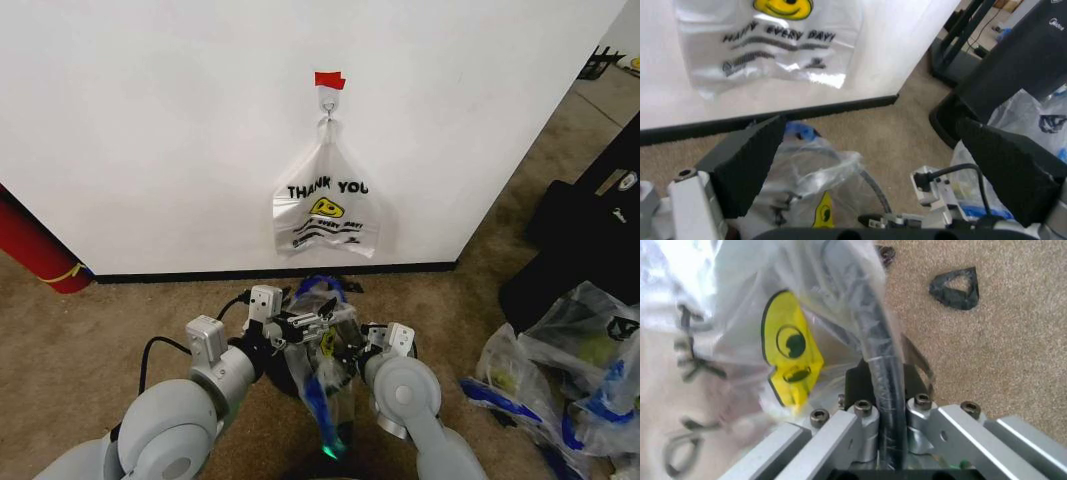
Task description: Pick up the garbage bag from the wall and place it over the trash bin.
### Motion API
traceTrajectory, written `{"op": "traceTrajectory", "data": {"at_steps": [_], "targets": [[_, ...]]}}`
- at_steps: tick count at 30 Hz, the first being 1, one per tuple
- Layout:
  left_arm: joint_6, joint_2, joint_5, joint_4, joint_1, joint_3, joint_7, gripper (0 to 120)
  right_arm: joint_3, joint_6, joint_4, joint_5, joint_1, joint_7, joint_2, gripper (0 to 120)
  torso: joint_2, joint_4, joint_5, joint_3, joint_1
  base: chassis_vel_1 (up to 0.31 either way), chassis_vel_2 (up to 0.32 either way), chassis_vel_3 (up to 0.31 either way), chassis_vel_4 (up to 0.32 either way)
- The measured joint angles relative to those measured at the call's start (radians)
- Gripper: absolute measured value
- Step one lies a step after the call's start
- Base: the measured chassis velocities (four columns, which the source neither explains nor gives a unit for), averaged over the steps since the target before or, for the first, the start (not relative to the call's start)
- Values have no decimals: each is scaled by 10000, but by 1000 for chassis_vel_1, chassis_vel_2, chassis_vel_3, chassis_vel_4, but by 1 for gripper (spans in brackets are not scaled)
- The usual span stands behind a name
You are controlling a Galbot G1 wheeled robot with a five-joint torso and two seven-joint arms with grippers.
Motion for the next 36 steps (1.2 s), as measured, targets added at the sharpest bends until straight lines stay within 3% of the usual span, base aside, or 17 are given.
{"op": "traceTrajectory", "data": {"at_steps": [14,16,21,24,36], "targets": [[324,31,-419,-273,-103,23,-262,100,359,1391,362,-1055,-540,-2036,-182,0,0,-1,3,0,0,0,0,0,0],[668,125,-635,-322,-548,255,-471,100,366,1745,460,-1972,-757,-2868,-235,0,0,-2,4,0,0,0,0,0,0],[2128,404,-857,-369,-1452,891,-1175,100,442,1844,641,-2352,-898,-3061,-238,0,0,-2,3,0,0,0,0,0,0],[3100,509,-1201,-149,-2600,1593,-1568,100,485,1848,819,-2522,-1007,-3119,-249,0,0,-2,4,0,0,0,0,0,0],[3554,-54,-1807,1310,-4568,3585,-2287,93,640,1818,968,-2637,-1110,-3133,-230,0,0,-1,3,0,0,0,0,0,0]]}}
